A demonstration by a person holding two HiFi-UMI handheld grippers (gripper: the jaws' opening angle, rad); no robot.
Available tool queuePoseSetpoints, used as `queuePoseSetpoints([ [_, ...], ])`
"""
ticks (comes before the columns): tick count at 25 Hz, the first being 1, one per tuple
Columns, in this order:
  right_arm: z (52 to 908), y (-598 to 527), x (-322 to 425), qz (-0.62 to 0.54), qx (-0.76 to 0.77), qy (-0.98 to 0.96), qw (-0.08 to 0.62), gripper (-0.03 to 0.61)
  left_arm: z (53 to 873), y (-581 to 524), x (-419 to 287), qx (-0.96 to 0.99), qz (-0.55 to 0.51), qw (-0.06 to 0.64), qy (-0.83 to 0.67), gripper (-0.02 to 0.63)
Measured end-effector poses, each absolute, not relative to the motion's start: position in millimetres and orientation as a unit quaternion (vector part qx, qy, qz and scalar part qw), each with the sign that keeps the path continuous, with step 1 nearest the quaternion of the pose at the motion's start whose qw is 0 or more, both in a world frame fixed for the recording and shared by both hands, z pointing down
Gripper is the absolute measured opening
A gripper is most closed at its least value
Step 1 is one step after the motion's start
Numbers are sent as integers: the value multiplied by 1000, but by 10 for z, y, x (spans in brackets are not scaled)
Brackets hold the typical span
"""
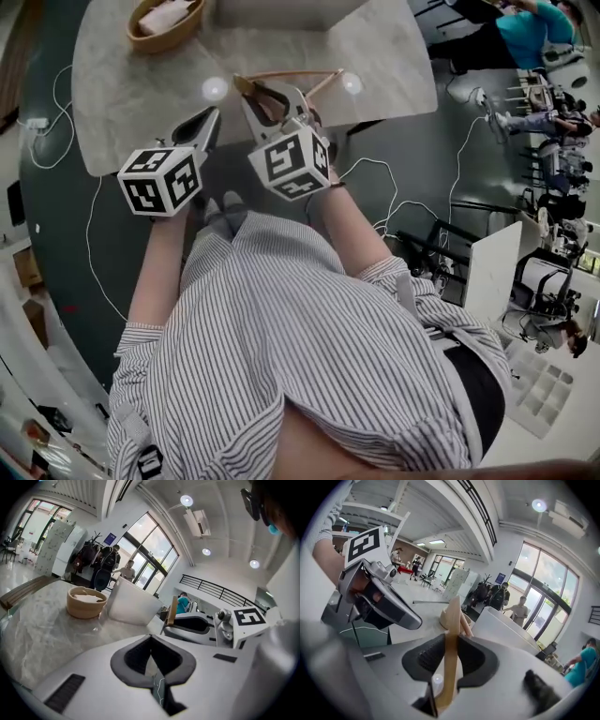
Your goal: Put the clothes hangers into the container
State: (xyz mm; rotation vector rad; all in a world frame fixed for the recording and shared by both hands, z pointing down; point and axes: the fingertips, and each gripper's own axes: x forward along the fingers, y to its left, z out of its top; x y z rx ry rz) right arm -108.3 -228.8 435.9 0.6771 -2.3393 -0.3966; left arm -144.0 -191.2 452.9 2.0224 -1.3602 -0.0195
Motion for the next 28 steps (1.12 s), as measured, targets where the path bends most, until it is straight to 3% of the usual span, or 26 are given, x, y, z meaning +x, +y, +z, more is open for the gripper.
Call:
queuePoseSetpoints([
  [11,3644,-2665,-795,-103,343,-902,241,87,3871,-2355,-1252,835,9,261,-485,11],
  [28,3003,-2801,-668,-93,410,-894,158,87,3349,-2603,-966,888,40,170,-426,11],
])
